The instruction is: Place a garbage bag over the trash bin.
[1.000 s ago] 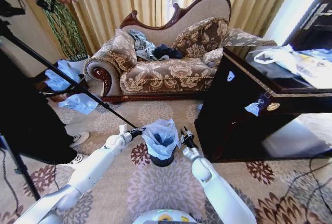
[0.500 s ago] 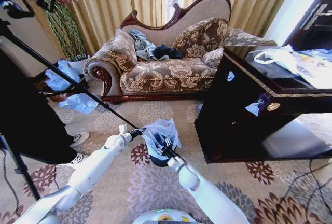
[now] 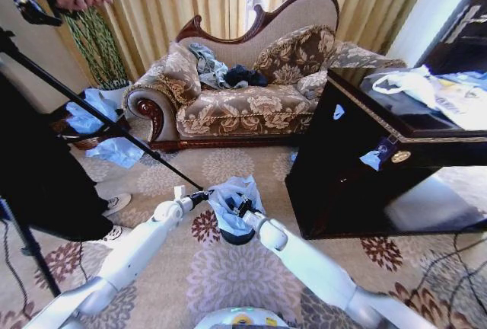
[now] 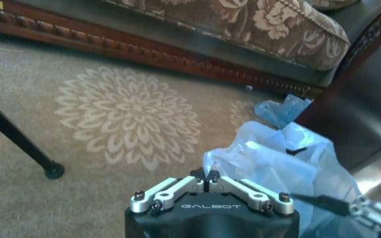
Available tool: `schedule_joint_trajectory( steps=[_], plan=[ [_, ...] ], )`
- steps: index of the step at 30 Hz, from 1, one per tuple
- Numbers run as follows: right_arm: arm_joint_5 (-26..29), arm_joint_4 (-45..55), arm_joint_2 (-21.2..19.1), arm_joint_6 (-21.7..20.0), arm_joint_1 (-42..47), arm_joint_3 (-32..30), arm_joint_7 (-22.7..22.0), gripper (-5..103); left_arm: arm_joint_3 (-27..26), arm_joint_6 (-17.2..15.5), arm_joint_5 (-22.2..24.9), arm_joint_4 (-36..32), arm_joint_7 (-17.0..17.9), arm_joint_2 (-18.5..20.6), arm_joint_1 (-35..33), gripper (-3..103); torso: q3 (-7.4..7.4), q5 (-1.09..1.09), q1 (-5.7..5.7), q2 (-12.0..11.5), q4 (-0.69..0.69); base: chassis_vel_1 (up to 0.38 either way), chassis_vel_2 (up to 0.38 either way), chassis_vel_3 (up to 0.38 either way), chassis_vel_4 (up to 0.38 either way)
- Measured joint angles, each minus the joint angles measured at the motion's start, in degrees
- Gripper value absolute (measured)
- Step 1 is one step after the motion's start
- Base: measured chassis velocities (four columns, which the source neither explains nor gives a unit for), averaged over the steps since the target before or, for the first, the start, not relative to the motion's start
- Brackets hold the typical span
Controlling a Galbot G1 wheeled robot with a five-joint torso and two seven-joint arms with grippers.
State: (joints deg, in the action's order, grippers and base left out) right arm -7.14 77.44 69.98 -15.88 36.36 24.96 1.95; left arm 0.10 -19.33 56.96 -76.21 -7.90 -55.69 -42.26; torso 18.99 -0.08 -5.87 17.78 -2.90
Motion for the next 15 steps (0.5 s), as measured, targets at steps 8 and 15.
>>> schedule_joint_trajectory(
  steps=[8,15],
  plan=[
    [0.0,1.7,-1.5,-0.1,0.2,0.7,0.5,29,-0.9,0.7,0.0,1.6,-0.1,-0.3,0.5,0,0.00,-0.02,0.00,0.0,-0.01,0.000,0.000,0.000,0.000],
    [-0.7,6.2,-2.8,0.0,2.6,-0.5,0.2,15,-1.6,1.1,0.0,2.5,-0.1,-0.6,0.4,0,0.00,-0.02,0.00,0.0,-0.01,0.000,0.000,0.000,0.000]
  ],
)
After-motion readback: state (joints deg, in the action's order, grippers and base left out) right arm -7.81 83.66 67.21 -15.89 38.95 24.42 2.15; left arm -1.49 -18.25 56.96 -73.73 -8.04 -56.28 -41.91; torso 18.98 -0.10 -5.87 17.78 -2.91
